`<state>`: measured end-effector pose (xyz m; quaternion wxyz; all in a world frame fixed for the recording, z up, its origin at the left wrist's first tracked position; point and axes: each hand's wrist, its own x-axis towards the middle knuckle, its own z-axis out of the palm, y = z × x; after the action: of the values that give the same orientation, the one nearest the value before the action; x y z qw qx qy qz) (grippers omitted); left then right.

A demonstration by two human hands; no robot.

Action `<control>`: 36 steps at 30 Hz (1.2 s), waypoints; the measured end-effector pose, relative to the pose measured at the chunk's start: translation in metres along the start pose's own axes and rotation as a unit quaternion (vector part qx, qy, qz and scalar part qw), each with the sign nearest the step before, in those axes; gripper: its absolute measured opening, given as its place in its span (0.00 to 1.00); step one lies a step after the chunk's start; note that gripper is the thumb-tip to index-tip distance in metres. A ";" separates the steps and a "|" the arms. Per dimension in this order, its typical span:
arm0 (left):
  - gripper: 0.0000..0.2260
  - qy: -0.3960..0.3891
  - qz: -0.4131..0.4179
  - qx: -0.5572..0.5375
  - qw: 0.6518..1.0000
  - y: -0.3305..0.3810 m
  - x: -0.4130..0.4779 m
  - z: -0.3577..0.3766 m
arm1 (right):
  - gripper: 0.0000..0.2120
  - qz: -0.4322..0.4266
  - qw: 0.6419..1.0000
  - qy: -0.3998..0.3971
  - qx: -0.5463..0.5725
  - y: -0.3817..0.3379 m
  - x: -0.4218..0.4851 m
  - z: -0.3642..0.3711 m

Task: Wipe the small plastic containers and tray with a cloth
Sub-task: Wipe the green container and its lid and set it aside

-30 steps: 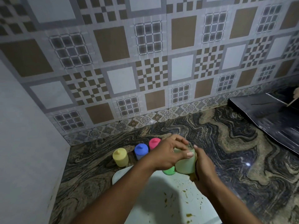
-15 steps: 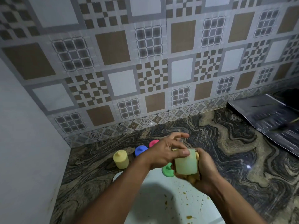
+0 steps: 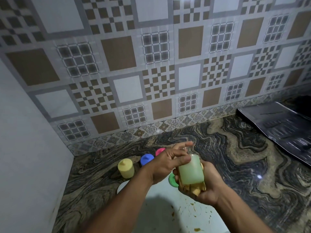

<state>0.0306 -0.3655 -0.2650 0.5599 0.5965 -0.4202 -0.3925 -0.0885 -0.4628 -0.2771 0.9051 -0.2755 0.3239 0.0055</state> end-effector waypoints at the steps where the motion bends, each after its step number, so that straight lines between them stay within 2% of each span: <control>1: 0.07 0.022 -0.007 -0.057 0.998 -0.002 -0.002 0.001 | 0.20 0.008 1.000 -0.011 0.005 -0.003 0.000 -0.003; 3: 0.13 0.073 -0.021 -0.175 0.982 -0.005 -0.004 0.004 | 0.22 -0.003 1.000 -0.014 0.019 -0.009 0.001 -0.006; 4: 0.13 0.101 -0.020 -0.206 0.973 -0.009 -0.003 0.004 | 0.22 -0.021 0.999 -0.013 0.031 -0.012 0.001 -0.006; 6: 0.09 0.159 -0.011 -0.199 0.967 -0.014 -0.001 0.004 | 0.20 -0.061 0.996 -0.006 0.072 -0.017 0.002 -0.004; 8: 0.07 0.195 0.008 -0.122 0.973 -0.023 0.003 0.005 | 0.19 -0.094 0.989 0.006 0.111 -0.018 0.007 -0.002; 9: 0.09 0.212 0.026 -0.058 0.975 -0.028 0.004 0.007 | 0.19 -0.105 0.989 0.025 0.105 -0.018 0.012 -0.002; 11: 0.13 0.234 0.050 0.061 0.969 -0.035 0.004 0.014 | 0.20 -0.137 0.985 0.082 0.058 -0.015 0.020 0.000; 13: 0.18 0.246 0.051 0.119 0.961 -0.040 0.001 0.016 | 0.22 -0.183 0.971 0.154 -0.017 -0.012 0.027 -0.002; 16: 0.31 0.221 0.017 0.161 0.962 -0.044 -0.003 0.008 | 0.20 -0.244 0.941 0.187 -0.139 -0.007 0.027 0.000; 18: 0.32 0.194 0.014 0.199 0.961 -0.041 -0.003 0.005 | 0.21 -0.277 0.923 0.189 -0.189 -0.004 0.025 0.001; 20: 0.32 0.160 0.055 0.265 0.949 -0.040 -0.004 0.001 | 0.21 -0.301 0.911 0.187 -0.212 -0.002 0.026 -0.001; 23: 0.31 0.103 0.138 0.392 0.904 -0.039 -0.005 -0.002 | 0.20 -0.307 0.903 0.191 -0.232 -0.003 0.028 -0.004; 25: 0.33 0.100 0.135 0.385 0.907 -0.041 -0.003 0.000 | 0.19 -0.309 0.907 0.193 -0.213 -0.004 0.029 -0.005; 27: 0.35 0.143 0.067 0.294 0.943 -0.040 -0.003 0.009 | 0.18 -0.320 0.904 0.195 -0.205 -0.005 0.028 -0.005; 28: 0.33 0.172 0.047 0.271 0.946 -0.041 -0.002 0.013 | 0.18 -0.324 0.899 0.196 -0.221 -0.006 0.027 -0.005; 31: 0.28 0.194 0.076 0.318 0.925 -0.044 -0.002 0.017 | 0.20 -0.337 0.891 0.185 -0.240 -0.007 0.024 -0.007; 34: 0.30 0.129 0.157 0.403 0.892 -0.046 -0.003 0.014 | 0.20 -0.333 0.896 0.166 -0.242 -0.009 0.023 -0.010; 36: 0.33 0.134 0.155 0.390 0.898 -0.046 -0.003 0.013 | 0.19 -0.330 0.896 0.167 -0.247 -0.010 0.024 -0.012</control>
<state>0.0206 -0.3665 -0.3119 0.3868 0.7415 -0.5477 -0.0222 -0.0745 -0.4818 -0.2943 0.6902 -0.5786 0.3486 -0.2595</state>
